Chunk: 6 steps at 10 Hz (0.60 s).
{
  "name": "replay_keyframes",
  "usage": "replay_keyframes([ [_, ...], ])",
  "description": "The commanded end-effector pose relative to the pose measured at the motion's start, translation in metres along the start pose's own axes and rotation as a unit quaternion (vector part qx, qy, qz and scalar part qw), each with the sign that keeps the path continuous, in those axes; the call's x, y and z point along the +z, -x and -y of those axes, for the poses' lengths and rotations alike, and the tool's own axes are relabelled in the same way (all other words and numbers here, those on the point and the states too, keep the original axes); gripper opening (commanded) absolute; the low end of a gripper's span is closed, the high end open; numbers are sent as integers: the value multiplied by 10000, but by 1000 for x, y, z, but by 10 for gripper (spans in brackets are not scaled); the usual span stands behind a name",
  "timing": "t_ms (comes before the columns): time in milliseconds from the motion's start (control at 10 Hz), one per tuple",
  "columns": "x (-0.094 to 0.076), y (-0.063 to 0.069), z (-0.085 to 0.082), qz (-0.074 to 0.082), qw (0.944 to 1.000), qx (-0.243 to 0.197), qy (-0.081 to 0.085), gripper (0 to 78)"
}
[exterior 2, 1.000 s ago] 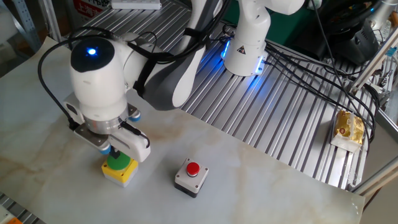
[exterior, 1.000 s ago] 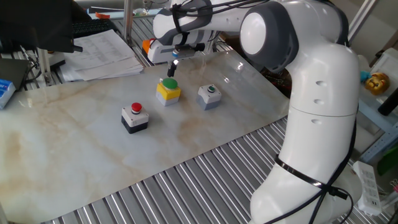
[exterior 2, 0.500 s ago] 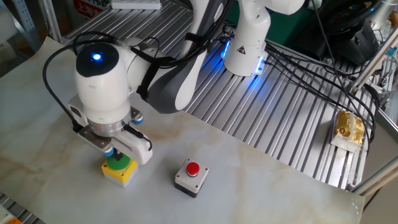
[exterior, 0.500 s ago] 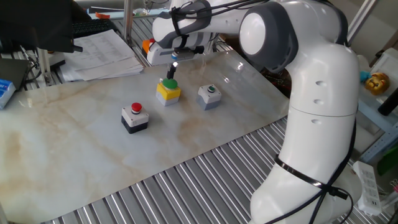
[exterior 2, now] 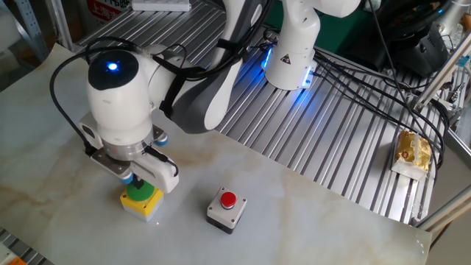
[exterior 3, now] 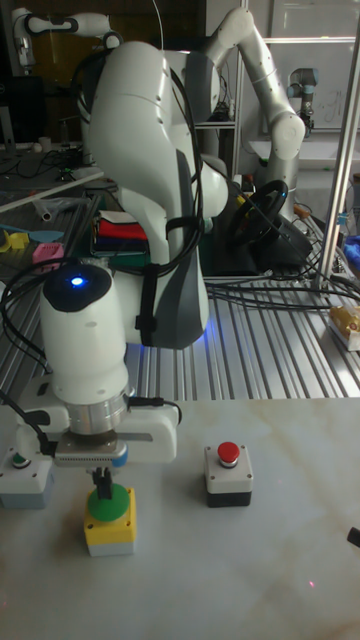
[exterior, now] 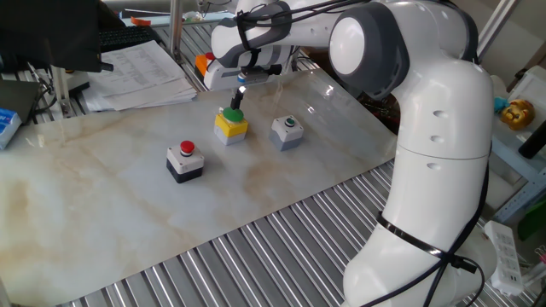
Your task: Press three buttons from left to right in sequence
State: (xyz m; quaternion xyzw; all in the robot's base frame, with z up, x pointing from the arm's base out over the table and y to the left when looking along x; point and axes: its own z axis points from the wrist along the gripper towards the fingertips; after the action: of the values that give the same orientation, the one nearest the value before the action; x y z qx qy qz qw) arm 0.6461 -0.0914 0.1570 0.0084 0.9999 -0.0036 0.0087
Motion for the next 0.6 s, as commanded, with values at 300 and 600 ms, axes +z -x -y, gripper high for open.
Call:
replay_keyframes([
  [300, 6, 2, -2, 36, 10000, 34, 14, 11],
  [600, 8, -1, -3, 36, 10000, 70, 15, 11],
])
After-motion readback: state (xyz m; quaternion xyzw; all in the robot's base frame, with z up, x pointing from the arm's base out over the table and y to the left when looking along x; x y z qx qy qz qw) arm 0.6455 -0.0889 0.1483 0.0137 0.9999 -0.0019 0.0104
